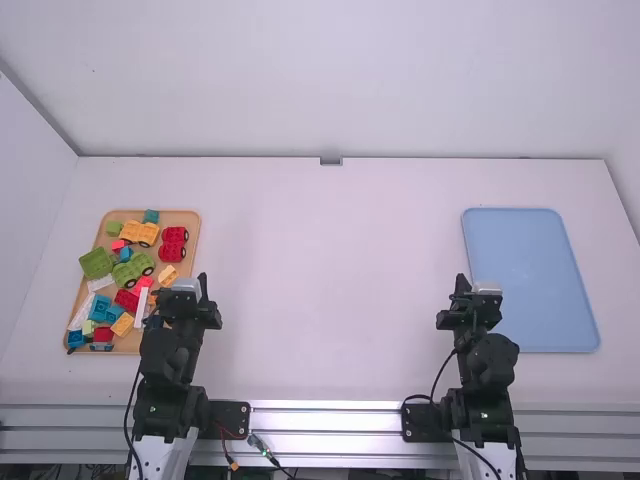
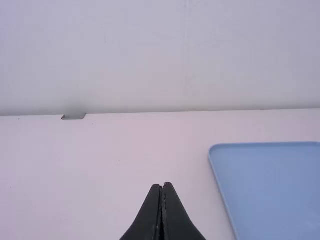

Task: Assemble lego blocks to make yellow taxi

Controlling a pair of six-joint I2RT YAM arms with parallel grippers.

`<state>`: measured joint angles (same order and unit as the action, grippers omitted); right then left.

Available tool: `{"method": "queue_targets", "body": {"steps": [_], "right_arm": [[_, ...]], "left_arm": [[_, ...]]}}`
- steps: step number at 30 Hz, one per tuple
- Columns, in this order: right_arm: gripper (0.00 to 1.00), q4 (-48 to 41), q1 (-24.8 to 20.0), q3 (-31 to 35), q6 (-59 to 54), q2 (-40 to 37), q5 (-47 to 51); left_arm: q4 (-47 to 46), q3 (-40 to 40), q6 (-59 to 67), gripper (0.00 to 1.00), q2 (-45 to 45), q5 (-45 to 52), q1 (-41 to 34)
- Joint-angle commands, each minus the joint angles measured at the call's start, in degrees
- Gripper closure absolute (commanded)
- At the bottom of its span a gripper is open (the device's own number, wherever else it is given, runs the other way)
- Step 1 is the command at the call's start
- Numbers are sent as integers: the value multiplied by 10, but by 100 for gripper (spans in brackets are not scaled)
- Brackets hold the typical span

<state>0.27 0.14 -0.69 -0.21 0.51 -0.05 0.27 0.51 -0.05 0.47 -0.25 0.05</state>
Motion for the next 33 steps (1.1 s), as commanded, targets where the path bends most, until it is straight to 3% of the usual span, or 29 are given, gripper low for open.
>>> {"method": "queue_targets", "body": {"steps": [1,11,20,33], "right_arm": [[100,0,0,0,0,0,1],[95,0,0,-20,-5,22,-1],[86,-7,-1,-90,-16,95,-1],[63,26,-9,-243,-40,287,-5]], "left_arm": [[0,0,0,100,0,0,0],[1,19,3,96,23,-1,-1],[-4,82,14,86,94,-5,-3],[9,214,51,63,248,-14,-7]]}}
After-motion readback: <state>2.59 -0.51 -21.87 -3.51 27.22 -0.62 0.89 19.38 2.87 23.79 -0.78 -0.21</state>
